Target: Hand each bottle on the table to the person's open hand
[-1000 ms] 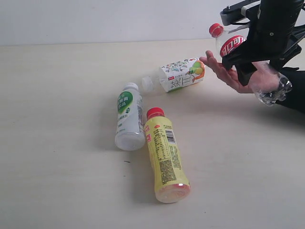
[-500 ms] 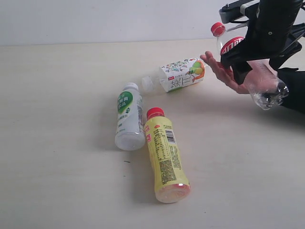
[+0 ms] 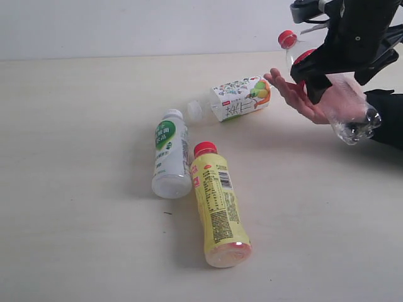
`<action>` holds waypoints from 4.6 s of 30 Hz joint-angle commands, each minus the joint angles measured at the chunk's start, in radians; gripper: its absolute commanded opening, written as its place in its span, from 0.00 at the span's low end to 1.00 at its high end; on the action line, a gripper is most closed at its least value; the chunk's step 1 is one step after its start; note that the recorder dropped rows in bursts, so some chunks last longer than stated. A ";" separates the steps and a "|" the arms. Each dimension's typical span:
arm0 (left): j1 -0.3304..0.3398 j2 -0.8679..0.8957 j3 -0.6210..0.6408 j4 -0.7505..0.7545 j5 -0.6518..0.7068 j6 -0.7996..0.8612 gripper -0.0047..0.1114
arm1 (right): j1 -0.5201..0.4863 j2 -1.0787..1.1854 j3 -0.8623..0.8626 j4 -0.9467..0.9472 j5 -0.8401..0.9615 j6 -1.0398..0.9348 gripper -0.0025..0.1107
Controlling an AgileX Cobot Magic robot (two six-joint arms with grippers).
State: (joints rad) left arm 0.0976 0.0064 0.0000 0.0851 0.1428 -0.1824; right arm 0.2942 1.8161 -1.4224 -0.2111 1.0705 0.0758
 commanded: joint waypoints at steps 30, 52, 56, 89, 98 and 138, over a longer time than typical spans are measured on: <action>0.001 -0.006 0.000 -0.003 -0.003 -0.006 0.10 | -0.003 -0.921 0.414 0.177 -0.252 -0.131 0.02; 0.001 -0.006 0.000 -0.003 -0.003 -0.006 0.10 | -0.003 -1.495 1.052 0.528 -0.842 -0.231 0.02; 0.001 -0.006 0.000 -0.003 -0.003 -0.006 0.10 | -0.003 -1.495 1.177 0.523 -0.980 -0.238 0.02; 0.001 -0.006 0.000 -0.003 -0.001 -0.006 0.10 | 0.001 -1.816 1.397 0.574 -0.953 -0.320 0.02; 0.001 -0.006 0.000 -0.003 -0.001 -0.006 0.10 | 0.001 -1.816 1.397 0.578 -0.900 -0.263 0.02; 0.001 -0.006 0.000 -0.003 -0.001 -0.006 0.10 | 0.001 -1.816 1.397 0.525 -0.915 -0.293 0.02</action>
State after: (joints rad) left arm 0.0976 0.0064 0.0000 0.0851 0.1428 -0.1824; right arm 0.2942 0.0063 -0.0270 0.3197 0.1674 -0.2074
